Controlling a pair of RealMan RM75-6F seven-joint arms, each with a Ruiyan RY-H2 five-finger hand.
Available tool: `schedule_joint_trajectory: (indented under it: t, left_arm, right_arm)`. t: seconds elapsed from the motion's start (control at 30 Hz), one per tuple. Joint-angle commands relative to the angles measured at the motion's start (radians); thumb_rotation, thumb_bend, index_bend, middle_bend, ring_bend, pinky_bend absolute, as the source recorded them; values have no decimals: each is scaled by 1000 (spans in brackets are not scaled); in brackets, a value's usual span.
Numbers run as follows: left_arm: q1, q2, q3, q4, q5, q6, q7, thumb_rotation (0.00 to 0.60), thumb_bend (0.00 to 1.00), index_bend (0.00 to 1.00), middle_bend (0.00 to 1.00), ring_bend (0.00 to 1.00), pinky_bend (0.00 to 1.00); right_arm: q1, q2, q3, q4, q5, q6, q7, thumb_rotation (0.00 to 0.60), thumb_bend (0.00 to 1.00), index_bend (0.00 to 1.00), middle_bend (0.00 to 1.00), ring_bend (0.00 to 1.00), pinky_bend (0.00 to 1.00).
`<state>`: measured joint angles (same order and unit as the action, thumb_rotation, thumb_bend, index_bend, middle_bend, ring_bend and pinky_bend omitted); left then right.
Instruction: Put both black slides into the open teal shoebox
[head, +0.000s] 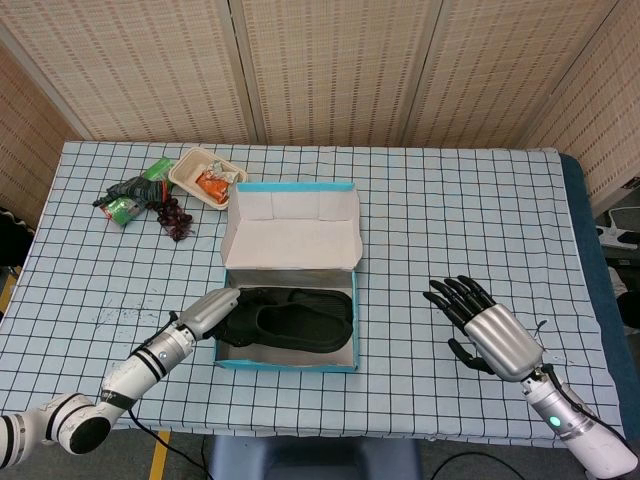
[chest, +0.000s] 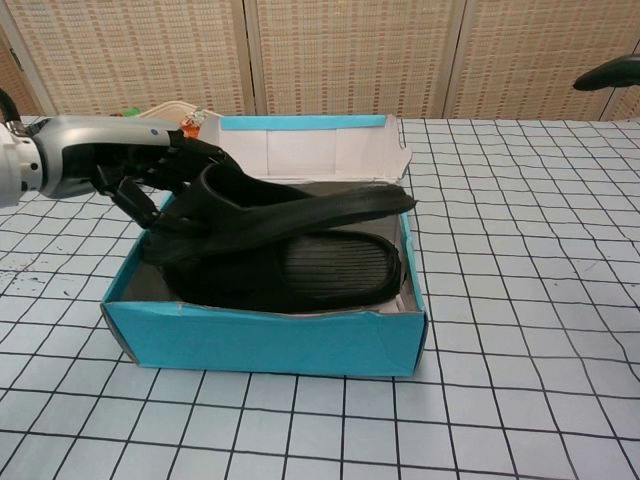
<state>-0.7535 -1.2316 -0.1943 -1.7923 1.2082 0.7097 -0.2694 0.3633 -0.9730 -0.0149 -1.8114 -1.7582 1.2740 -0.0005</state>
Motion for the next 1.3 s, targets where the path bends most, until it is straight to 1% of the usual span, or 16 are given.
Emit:
schedule_joint_trajectory:
  t: [0.03,0.2,0.4,0.57,0.67,0.9,1.03,1.2,1.3]
  left_arm:
    - [7,-41,15,15,-22,49,51,600,892,723,850,693,670]
    - [23,-113,30,37,-56,156,179,600,884,723,853,696,669]
    - [34,-161,53,58,-104,217,306,600,881,723,855,698,671]
    - [40,-180,67,63,-115,234,350,600,875,723,856,699,672]
    - [47,-201,80,77,-94,259,384,600,867,723,856,699,672]
    - [77,-256,115,137,-6,349,464,600,839,724,858,701,671]
    - [91,-278,132,171,26,367,482,600,839,727,863,705,670]
    - [109,-300,162,211,98,396,492,600,838,729,864,708,662]
    - [122,-327,179,258,150,427,504,600,838,731,864,710,661]
  right_arm:
    - [0,-1,-2,0,-2,-2,-1,600,405,0,0,0,0]
    - [2,-3,-5,-3,-4,-7,-1,600,405,0,0,0,0]
    - [-1,1,-9,-4,-13,-1,-5,600,405,0,0,0,0]
    - [0,2,-6,-6,-15,2,-7,600,405,0,0,0,0]
    - [1,4,-6,-10,-15,-1,-11,600,405,0,0,0,0]
    - [0,10,-8,-20,-14,-4,-15,600,405,0,0,0,0]
    - [0,12,-10,-24,-15,-6,-19,600,405,0,0,0,0]
    - [-2,12,-9,-28,-13,-4,-20,600,406,0,0,0,0]
    - [-2,14,-11,-31,-16,-6,-20,600,405,0,0,0,0]
